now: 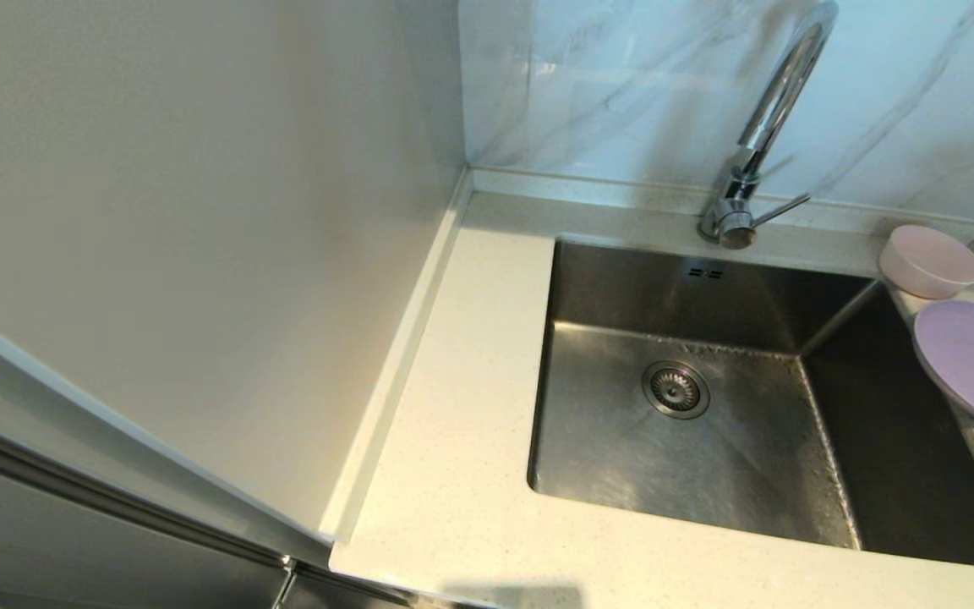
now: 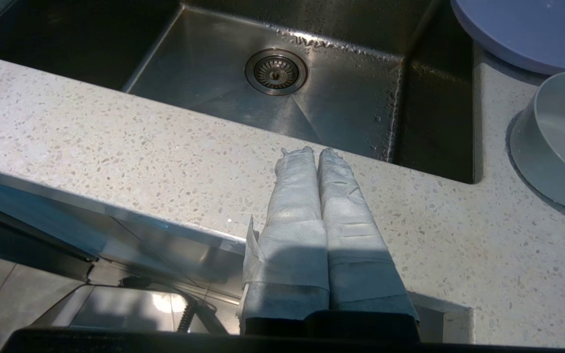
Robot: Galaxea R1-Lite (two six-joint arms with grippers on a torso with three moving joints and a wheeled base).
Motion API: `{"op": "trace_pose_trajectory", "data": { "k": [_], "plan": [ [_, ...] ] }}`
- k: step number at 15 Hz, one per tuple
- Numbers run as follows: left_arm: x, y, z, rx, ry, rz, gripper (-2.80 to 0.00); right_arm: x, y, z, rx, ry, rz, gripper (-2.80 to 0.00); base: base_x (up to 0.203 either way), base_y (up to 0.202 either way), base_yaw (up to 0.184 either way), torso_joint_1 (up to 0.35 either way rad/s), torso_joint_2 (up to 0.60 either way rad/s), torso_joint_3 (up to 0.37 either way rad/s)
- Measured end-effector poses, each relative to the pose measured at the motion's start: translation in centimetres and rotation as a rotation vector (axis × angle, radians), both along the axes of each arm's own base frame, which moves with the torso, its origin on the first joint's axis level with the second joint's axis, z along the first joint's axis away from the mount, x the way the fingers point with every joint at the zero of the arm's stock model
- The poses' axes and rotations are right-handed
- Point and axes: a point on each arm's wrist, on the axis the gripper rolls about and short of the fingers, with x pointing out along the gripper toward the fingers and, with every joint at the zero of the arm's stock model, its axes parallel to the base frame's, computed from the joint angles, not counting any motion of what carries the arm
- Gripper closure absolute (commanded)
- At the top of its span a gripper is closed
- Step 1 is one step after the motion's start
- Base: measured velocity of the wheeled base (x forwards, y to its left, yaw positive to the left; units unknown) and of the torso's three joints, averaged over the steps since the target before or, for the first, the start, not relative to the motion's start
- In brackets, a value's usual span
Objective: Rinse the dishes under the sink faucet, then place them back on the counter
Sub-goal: Put a bowl into the sink
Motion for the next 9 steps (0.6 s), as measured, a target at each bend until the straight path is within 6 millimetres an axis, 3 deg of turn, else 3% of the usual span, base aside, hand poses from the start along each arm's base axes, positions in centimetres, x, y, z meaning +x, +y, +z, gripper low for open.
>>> {"op": "trace_pose_trajectory", "data": {
  "k": [9],
  "plan": [
    [0.0,0.0,0.0,0.0,0.0,0.0,0.0,0.0,0.0,0.0,-0.003,0.0,0.001,0.0,0.0,0.0,0.0,0.0,0.0,0.0]
  ]
}}
